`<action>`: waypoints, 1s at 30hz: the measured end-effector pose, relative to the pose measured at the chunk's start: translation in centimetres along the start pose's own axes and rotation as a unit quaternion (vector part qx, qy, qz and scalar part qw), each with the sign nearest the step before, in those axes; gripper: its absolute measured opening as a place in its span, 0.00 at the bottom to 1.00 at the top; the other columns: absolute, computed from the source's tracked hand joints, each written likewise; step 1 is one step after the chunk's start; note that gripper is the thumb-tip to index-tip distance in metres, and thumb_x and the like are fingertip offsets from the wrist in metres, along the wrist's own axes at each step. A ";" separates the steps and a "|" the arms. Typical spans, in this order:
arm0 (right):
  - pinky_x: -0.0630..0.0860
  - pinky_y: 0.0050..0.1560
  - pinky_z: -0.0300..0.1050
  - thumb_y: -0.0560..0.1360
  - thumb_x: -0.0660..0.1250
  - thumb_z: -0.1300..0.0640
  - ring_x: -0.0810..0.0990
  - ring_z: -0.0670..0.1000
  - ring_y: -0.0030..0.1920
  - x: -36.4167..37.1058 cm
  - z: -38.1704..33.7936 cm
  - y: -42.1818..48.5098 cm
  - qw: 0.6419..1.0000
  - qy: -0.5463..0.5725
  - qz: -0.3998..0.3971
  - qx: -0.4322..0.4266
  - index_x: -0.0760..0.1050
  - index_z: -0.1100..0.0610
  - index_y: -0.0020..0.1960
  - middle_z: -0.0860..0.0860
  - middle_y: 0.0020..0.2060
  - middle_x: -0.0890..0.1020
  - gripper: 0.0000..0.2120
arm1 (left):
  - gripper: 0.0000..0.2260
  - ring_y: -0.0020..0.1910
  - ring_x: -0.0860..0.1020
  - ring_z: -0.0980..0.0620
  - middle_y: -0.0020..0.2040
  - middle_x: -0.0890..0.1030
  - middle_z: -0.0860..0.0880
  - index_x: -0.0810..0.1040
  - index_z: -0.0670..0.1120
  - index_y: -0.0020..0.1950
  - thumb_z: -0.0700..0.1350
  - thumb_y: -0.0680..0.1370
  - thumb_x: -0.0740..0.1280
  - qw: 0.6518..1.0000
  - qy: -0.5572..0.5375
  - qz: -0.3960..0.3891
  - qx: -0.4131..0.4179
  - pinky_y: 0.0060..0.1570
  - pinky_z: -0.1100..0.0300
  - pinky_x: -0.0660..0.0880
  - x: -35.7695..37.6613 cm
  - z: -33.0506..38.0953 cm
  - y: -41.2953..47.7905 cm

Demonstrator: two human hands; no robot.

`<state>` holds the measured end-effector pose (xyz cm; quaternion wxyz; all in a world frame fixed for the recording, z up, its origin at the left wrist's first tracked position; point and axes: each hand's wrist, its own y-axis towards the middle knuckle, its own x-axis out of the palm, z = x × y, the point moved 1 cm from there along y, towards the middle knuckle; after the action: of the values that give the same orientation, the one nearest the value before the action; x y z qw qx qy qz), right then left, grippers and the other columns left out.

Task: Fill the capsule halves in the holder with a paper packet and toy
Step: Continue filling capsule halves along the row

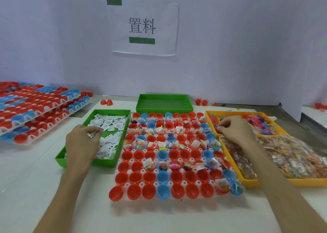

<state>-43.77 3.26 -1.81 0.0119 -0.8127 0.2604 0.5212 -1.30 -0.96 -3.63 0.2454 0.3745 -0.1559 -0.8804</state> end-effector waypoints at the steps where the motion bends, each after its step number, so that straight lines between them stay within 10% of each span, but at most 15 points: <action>1: 0.78 0.44 0.46 0.77 0.71 0.55 0.77 0.45 0.41 -0.1 0.1 -0.1 1.000 0.006 0.005 0.000 0.85 0.52 0.47 0.49 0.46 0.85 0.04 | 0.07 0.45 0.78 0.43 0.50 0.83 0.41 0.86 0.41 0.53 0.41 0.76 0.74 1.000 -0.001 -0.005 -0.002 0.53 0.47 0.77 0.0 0.0 -0.1; 14: 0.76 0.44 0.39 0.79 0.69 0.58 0.83 0.43 0.44 -8.6 -3.0 -4.9 0.944 0.305 0.099 -0.079 0.83 0.45 0.43 0.45 0.43 0.86 0.10 | 0.09 0.40 0.82 0.58 0.45 0.86 0.48 0.85 0.46 0.55 0.41 0.76 0.73 0.986 -0.157 0.030 0.038 0.45 0.69 0.78 -2.9 4.6 -2.9; 20: 0.79 0.44 0.32 0.72 0.72 0.53 0.86 0.43 0.46 -9.6 -9.4 -13.5 0.846 0.493 0.099 -0.176 0.85 0.44 0.47 0.42 0.43 0.87 0.06 | 0.03 0.33 0.83 0.57 0.34 0.85 0.52 0.85 0.49 0.43 0.45 0.71 0.76 0.902 -0.411 -0.126 0.044 0.36 0.69 0.78 -3.4 15.8 -9.0; 30: 0.78 0.44 0.33 0.72 0.74 0.65 0.85 0.44 0.43 -7.1 -11.2 -16.6 0.859 0.462 0.122 -0.184 0.83 0.48 0.44 0.42 0.39 0.86 0.12 | 0.09 0.34 0.83 0.55 0.34 0.85 0.46 0.88 0.48 0.42 0.51 0.68 0.73 0.808 -0.551 -0.203 -0.052 0.37 0.66 0.78 -2.6 17.8 -14.3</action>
<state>-29.37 17.30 5.16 -0.3234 -0.9093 0.2321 0.1215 -17.35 13.98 3.25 -0.0469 -0.1631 -0.1397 -0.9755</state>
